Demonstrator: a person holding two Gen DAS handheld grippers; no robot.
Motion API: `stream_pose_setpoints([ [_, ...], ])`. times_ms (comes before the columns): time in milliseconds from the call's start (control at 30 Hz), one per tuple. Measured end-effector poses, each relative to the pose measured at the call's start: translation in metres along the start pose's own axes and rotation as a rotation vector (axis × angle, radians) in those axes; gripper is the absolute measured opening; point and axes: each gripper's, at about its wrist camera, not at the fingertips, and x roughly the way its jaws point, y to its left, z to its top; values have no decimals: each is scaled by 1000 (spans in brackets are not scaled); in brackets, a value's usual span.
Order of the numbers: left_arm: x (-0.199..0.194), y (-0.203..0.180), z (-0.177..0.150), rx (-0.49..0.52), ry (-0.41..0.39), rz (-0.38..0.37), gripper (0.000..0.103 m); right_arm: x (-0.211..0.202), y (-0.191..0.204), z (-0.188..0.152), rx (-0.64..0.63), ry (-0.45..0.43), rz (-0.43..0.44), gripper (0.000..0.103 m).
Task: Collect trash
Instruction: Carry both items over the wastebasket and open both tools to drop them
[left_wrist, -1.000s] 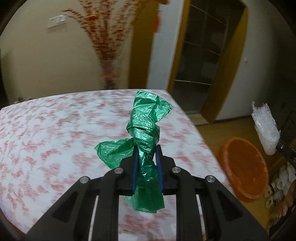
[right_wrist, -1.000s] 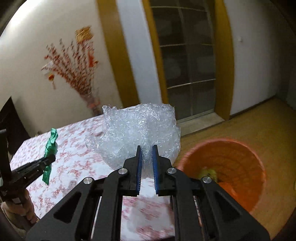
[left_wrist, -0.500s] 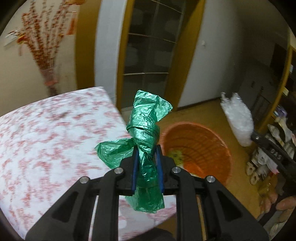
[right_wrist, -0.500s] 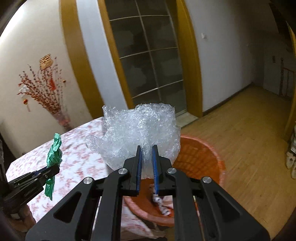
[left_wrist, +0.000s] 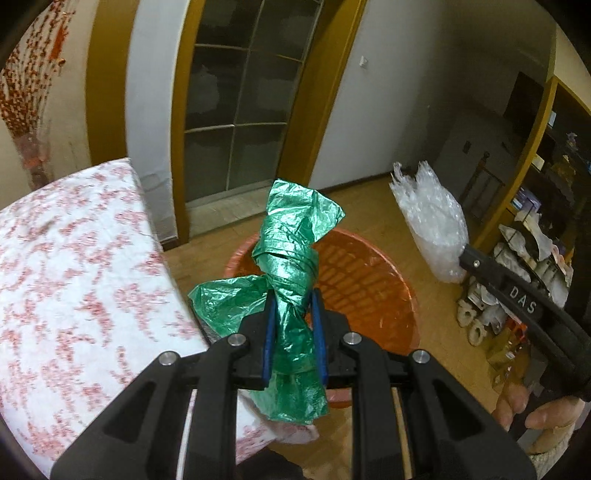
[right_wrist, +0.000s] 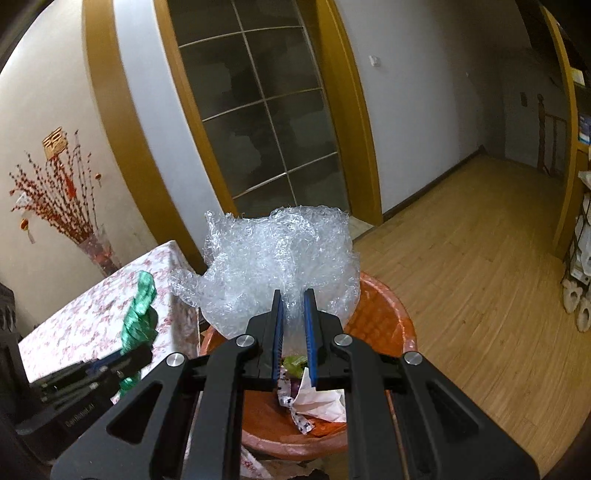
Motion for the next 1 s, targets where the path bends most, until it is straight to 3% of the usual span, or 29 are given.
stream_pose_setpoints([
  [233, 31, -4, 4, -4, 42, -22, 23, 18, -15, 3, 54, 31, 16, 13],
  [467, 59, 4, 3, -21, 85, 2, 41, 29, -28, 1, 101, 60, 36, 33],
  [567, 60, 13, 0, -23, 89, 37, 44, 23, -28, -1, 89, 48, 18, 47],
  [633, 54, 20, -2, -33, 83, 56, 47, 16, -27, -3, 75, 30, -1, 68],
  [733, 33, 28, -8, -24, 33, 102, 59, 1, -21, -6, 31, -8, -16, 88],
  [833, 5, 28, -18, -8, -35, 153, 74, -20, -10, -13, -25, -48, -15, 96],
  [1000, -55, 29, -42, 18, -156, 221, 94, -53, 17, -30, -133, -55, 26, 99],
])
